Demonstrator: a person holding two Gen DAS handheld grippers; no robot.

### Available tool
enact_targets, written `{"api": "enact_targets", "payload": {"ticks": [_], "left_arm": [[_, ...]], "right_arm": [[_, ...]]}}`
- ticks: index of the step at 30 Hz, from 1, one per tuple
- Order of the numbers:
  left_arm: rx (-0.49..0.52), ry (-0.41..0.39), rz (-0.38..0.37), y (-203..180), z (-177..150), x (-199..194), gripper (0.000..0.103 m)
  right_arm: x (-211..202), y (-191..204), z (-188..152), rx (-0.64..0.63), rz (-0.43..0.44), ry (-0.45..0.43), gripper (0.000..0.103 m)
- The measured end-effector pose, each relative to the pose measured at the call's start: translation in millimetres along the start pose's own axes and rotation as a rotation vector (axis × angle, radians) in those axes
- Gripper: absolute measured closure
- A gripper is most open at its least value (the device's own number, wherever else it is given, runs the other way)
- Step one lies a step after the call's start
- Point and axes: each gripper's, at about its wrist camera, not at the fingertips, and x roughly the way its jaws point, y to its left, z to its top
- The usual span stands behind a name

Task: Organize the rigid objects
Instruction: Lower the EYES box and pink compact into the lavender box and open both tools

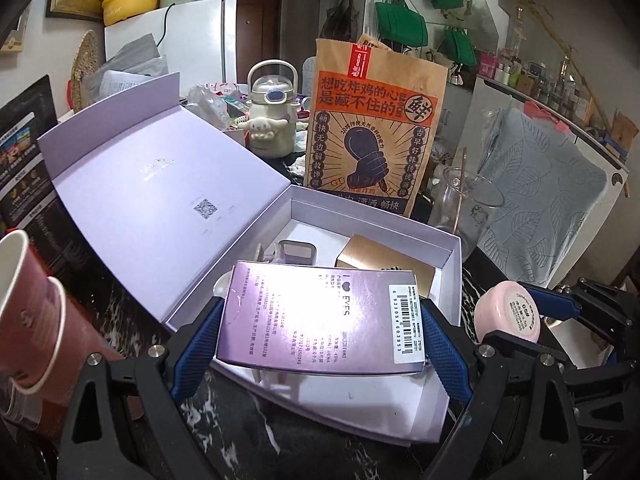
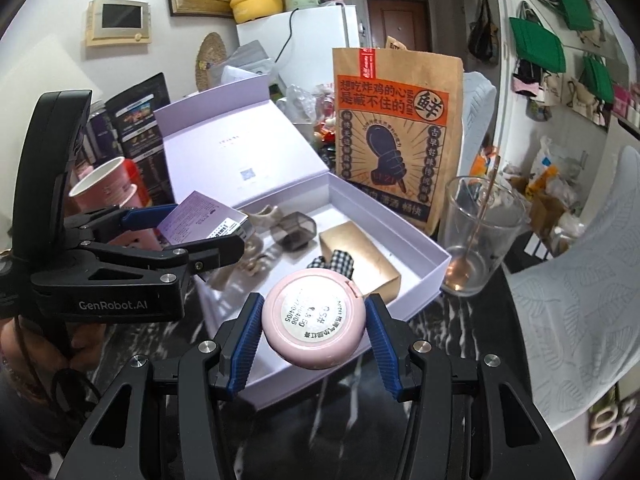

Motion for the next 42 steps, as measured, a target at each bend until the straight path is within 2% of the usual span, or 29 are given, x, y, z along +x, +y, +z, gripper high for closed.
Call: {"api": "enact_targets", "payload": {"ticks": [3,12,20,25,31,42], "left_arm": [[0.009,0.002,-0.021,1.0,2.2,10.7,0.009],[0.073,-0.003,-0.023,-5.9,10.7,34.3,0.009],[0.15,-0.015,0.01,-10.3,21.1,44.8,0.009],[0.167,0.048,0.073,-13.0,20.2,60.5,0.009],[0.172,0.091,0.086,-9.2,14.9,74.1,0.009],[0.099,0.156,0.029,5.4,13.5,89.7,0.009]], "right_arm": [[9.8,-6.1,2.3,-0.006,-0.013,-0.003,0.052],[38.2,-21.2,11.1,-0.013,-0.025,0.02,0.052],[56.3,-30.1,16.9,-0.02,-0.028,0.028,0.052],[71.7,-35.0,20.6,-0.041,-0.035,0.052,0.052],[86.7,-38.1,19.5,-0.058,-0.048,0.075,0.052],[102.3,-44.2,18.9,-0.05,-0.035,0.109,0.052]]}}
